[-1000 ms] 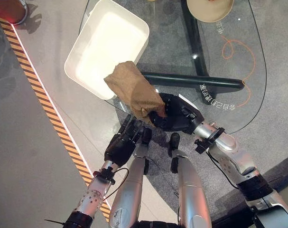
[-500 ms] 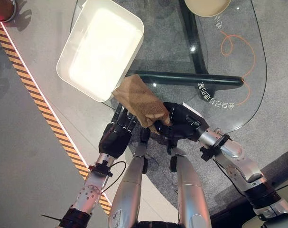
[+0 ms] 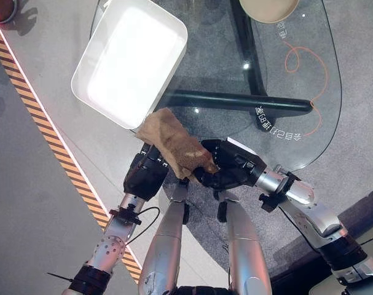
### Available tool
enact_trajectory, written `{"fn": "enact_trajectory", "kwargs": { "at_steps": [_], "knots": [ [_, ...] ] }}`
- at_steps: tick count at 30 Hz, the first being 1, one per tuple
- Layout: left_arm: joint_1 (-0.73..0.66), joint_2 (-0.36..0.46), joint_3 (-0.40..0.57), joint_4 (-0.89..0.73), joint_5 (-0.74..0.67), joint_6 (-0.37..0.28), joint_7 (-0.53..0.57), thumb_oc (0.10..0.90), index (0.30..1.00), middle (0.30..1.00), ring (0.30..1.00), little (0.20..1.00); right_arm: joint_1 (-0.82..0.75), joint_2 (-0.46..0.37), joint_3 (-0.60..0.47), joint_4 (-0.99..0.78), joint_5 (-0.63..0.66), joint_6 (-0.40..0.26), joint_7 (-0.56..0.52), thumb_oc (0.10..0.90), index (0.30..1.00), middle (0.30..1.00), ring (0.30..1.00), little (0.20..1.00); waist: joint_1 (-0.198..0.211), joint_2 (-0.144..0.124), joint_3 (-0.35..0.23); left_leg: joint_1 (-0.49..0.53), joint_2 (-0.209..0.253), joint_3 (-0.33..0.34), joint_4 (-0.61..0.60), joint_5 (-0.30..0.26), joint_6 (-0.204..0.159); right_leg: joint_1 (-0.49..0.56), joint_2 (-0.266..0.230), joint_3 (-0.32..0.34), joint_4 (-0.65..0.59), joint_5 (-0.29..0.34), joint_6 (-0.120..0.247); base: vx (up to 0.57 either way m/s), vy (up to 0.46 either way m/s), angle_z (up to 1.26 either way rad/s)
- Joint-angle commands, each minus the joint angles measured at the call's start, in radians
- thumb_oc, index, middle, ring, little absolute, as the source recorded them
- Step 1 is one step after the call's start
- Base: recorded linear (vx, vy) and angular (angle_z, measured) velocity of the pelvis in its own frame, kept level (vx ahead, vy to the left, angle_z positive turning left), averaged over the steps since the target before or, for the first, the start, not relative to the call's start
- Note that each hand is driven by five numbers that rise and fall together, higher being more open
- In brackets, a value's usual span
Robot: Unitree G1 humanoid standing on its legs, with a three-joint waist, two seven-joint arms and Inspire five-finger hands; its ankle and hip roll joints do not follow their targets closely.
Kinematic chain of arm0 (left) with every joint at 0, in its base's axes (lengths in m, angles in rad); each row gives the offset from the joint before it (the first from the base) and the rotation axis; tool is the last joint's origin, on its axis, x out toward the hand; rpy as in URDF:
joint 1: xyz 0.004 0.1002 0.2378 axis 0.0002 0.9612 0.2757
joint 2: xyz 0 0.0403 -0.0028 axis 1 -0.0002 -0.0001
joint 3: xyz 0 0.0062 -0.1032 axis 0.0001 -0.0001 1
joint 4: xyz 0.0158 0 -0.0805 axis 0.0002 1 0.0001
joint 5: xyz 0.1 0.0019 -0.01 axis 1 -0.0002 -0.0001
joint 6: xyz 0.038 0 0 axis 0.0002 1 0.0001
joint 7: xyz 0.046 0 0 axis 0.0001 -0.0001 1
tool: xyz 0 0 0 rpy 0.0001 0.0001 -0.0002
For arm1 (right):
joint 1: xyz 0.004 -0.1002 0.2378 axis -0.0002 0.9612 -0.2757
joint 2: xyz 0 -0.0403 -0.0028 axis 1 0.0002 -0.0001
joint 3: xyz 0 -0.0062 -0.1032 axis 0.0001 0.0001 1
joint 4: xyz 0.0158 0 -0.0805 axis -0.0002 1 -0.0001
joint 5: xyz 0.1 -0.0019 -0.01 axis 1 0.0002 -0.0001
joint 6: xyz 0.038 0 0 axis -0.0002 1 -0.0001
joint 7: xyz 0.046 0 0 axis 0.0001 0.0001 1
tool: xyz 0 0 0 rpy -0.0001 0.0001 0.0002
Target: Wipe the table with a cloth and put it in the basket.
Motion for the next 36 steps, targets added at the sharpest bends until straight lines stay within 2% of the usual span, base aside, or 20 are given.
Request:
{"fn": "enact_trajectory", "kwargs": {
  "at_steps": [1,16,20,25,28,36],
  "knots": [
    [-0.002,0.014,0.001,-0.151,0.035,-0.013,-0.109,0.8,0.9,0.9,0.9,0.9,-0.042,0.008,0.061,-0.22,0.052,-0.106,0.058,0.1,0.3,0.3,0.3,0.2,-0.018,0.011,-0.027,-0.01,-0.041,0.033,0.103,-0.093,0.043,0.045,0.046,-0.015,-0.082,0.058,0.016,0.0,0.0,0.0],
    [-0.047,0.023,-0.04,-0.187,0.0,-0.062,-0.277,0.8,0.9,0.9,0.9,0.9,-0.078,-0.006,0.137,-0.219,-0.006,-0.027,0.127,0.1,0.3,0.3,0.3,0.2,-0.02,0.014,-0.027,-0.008,-0.044,0.034,0.093,-0.087,0.045,0.038,0.049,0.0,-0.085,0.065,0.015,0.0,0.0,0.0],
    [-0.071,0.03,-0.063,-0.213,-0.002,-0.055,-0.336,0.8,0.9,0.9,0.9,0.9,-0.095,-0.009,0.153,-0.219,0.006,-0.008,0.129,0.1,0.3,0.3,0.3,0.2,-0.022,0.012,-0.027,-0.01,-0.044,0.033,0.092,-0.087,0.047,0.034,0.051,0.005,-0.085,0.068,0.016,0.0,0.0,0.0],
    [-0.094,0.043,-0.096,-0.263,-0.055,-0.039,-0.462,0.8,0.9,0.9,0.9,0.9,-0.099,-0.008,0.169,-0.222,0.017,0.009,0.129,0.1,0.3,0.3,0.3,0.2,-0.027,0.01,-0.027,-0.007,-0.043,0.037,0.082,-0.085,0.05,0.031,0.057,0.015,-0.089,0.074,0.018,0.0,0.006,0.0],
    [-0.109,0.057,-0.115,-0.282,-0.071,-0.061,-0.545,0.8,0.9,0.9,0.9,0.9,-0.099,-0.005,0.18,-0.212,0.021,0.014,0.137,0.1,0.3,0.3,0.3,0.2,-0.03,0.011,-0.027,-0.004,-0.044,0.037,0.073,-0.082,0.051,0.032,0.06,0.023,-0.096,0.077,0.017,0.0,0.024,-0.01],
    [-0.136,0.078,-0.13,-0.286,-0.093,-0.068,-0.591,0.8,0.9,0.9,0.9,0.9,-0.103,-0.006,0.195,-0.191,0.043,0.038,0.143,0.1,0.3,0.3,0.3,0.2,-0.032,0.012,-0.027,-0.004,-0.045,0.039,0.064,-0.079,0.051,0.029,0.063,0.029,-0.101,0.081,0.017,0.0,0.012,-0.02]
  ]
}}
